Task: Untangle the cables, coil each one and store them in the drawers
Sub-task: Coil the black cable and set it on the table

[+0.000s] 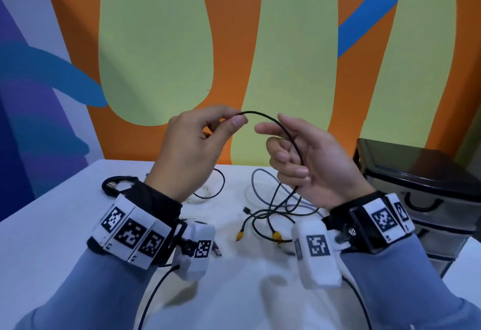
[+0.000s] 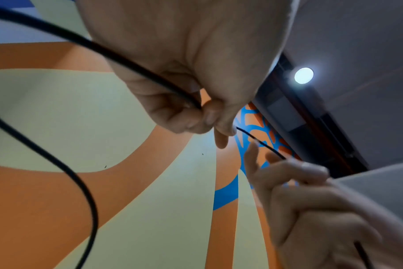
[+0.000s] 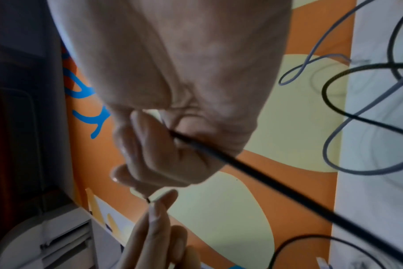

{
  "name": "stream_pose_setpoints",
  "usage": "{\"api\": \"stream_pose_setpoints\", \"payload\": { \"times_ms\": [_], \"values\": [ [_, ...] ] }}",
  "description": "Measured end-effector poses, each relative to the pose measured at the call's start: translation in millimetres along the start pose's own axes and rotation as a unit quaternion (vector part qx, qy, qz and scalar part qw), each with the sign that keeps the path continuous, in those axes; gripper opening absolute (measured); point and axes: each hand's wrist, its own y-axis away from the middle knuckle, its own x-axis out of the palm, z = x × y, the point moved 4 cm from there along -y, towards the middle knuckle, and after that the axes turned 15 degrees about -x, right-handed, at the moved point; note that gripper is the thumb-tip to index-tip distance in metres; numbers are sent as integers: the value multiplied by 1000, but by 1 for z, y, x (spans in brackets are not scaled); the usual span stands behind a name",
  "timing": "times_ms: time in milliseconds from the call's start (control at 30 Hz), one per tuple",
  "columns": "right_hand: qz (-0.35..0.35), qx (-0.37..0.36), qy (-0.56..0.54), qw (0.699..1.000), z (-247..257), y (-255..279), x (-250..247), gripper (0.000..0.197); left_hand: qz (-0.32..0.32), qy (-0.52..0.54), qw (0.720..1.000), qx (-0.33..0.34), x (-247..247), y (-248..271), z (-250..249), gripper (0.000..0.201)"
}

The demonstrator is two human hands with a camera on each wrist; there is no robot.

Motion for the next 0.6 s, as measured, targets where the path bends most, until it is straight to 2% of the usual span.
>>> {"api": "stream_pose_setpoints", "payload": {
  "times_ms": [100,167,300,400,433,500,567,600],
  "values": [
    [34,-28,-8,999,4,1,11,34,-28,-81,996,35,2,6,-4,22],
    [17,-65,-30,997,8,-1,11,36,-4,-132,991,21,9,7,-1,27],
    [-117,-177,-63,975,10,-6,-3,39,175,-247,953,-3,40,22,-2,32],
    [-183,-246,0,952,7,-9,-14,33,268,-250,930,40,56,42,-19,19],
    [-186,-247,53,950,5,-10,-15,31,268,-238,932,57,56,44,-24,13],
    [-169,-212,186,945,-1,-11,-11,28,228,-206,948,86,46,40,-30,12],
    [-111,-159,295,935,-4,-9,-2,26,187,-125,970,86,29,31,-32,14],
    [-70,-134,317,936,-5,-7,3,26,173,-65,980,74,19,27,-31,12]
  ]
}}
